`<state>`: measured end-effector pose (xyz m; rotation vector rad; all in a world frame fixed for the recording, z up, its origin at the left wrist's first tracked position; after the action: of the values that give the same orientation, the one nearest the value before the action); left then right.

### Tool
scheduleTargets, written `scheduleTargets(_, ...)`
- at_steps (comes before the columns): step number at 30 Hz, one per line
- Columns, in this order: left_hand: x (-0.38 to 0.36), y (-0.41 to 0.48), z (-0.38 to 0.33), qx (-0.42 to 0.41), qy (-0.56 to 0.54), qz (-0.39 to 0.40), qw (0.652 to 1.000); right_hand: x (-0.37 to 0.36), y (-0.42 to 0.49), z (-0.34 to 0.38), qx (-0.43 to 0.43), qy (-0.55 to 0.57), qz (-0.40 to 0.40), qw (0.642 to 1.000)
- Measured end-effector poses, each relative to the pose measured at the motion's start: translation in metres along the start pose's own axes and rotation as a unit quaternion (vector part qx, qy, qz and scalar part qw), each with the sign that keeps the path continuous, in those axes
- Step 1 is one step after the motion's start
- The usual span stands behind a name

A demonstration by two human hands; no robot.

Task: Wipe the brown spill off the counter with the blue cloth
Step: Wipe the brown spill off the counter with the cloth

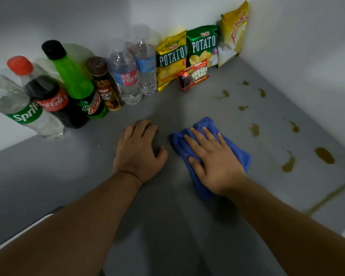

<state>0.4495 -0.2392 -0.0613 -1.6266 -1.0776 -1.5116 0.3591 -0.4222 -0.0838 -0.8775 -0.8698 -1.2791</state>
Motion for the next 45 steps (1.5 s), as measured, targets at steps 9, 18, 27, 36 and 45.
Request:
scheduleTargets(9, -0.003, 0.0, -0.002, -0.012, 0.0, 0.008, 1.0, 0.031, -0.023, -0.056, -0.079, -0.004, -0.025, 0.997)
scheduleTargets(18, 0.008, -0.006, -0.011, -0.024, 0.01, 0.005, 1.0, -0.008, -0.098, 0.004, -0.043, 0.001, -0.015, 0.999)
scheduleTargets(27, 0.011, -0.013, -0.022, -0.094, 0.046, -0.053, 0.993, 0.022, -0.119, -0.042, -0.123, -0.004, -0.047, 0.991)
scheduleTargets(36, 0.012, -0.033, -0.075, -0.146, -0.004, -0.061, 0.987, -0.011, -0.184, -0.004, -0.025, 0.014, 0.003, 1.0)
scheduleTargets(45, -0.005, -0.076, -0.162, -0.122, -0.082, 0.012, 0.989, 0.018, -0.195, -0.051, -0.141, 0.024, -0.031, 0.989)
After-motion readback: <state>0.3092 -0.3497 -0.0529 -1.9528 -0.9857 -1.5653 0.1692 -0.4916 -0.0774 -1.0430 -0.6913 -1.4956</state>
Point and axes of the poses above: each hand's wrist, its own y-axis towards the middle knuckle, its own x-axis out of the back of the hand, z = x × y, the point moved 7 cm from there along y, towards the middle knuckle, and after that the axes turned 12 degrees about y, right-handed, at the moved point
